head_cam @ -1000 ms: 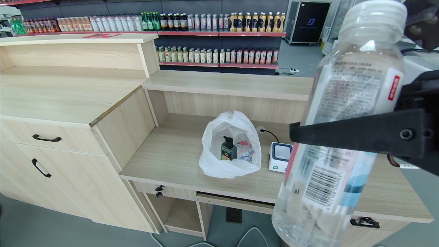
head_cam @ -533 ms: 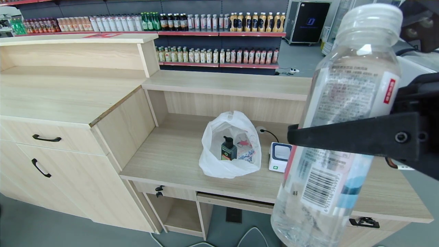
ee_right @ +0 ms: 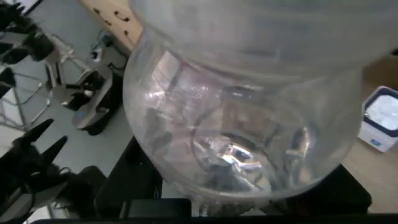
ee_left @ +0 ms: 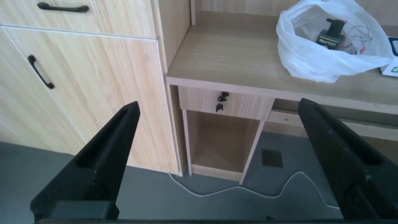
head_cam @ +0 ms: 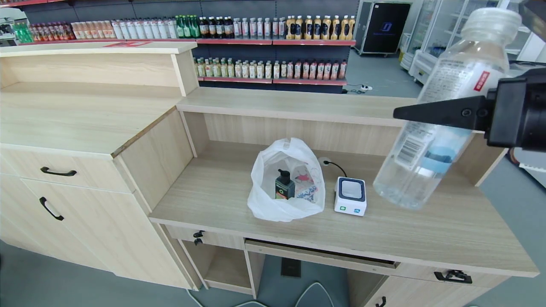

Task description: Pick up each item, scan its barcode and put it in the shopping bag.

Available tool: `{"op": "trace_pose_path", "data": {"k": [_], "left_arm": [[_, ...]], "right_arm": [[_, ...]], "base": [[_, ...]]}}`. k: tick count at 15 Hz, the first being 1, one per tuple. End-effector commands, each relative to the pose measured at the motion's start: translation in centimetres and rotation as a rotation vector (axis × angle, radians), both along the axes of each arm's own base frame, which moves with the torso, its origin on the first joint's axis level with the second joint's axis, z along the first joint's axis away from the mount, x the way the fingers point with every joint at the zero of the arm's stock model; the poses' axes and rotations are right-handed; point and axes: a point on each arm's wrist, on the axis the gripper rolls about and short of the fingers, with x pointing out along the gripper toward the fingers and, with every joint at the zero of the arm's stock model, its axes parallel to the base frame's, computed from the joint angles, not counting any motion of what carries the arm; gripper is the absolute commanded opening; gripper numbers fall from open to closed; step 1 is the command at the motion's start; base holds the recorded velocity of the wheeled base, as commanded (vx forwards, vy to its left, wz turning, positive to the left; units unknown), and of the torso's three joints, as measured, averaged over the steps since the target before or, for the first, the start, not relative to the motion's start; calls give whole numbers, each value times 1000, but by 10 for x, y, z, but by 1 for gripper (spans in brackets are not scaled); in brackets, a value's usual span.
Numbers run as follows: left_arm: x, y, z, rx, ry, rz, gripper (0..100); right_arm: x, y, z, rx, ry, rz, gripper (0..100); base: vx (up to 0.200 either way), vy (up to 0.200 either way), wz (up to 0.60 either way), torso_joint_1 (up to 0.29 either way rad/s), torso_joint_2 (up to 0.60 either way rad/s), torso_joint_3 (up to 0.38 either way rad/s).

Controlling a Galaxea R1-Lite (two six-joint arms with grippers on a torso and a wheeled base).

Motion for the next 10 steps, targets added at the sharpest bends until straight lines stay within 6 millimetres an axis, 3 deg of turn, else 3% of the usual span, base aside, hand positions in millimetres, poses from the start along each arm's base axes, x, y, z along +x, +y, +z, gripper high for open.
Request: {"op": "trace_pose_path", "data": {"k": [1,2,3,5,10], "left_arm": [[0,0,0,0,0,1,100],[0,0,0,0,-2,1,100],[0,0,0,0,1,1,100],[0,0,0,0,-2,1,100],[0,0,0,0,0,1,100]], "right_arm": [[19,-31,-6,-66,-15,-241,0],[37,-56,-22,-176,3,-424,0],[45,-66,-33,-279,16,-528,0],[45,-80,-51,-478,42,-672,0],[50,-95,-62,-704,64,-739,0]], "base": [[0,0,0,0,0,0],[0,0,0,0,0,0],[0,0,0,0,0,0],[0,0,0,0,0,0],[0,0,0,0,0,0]]}}
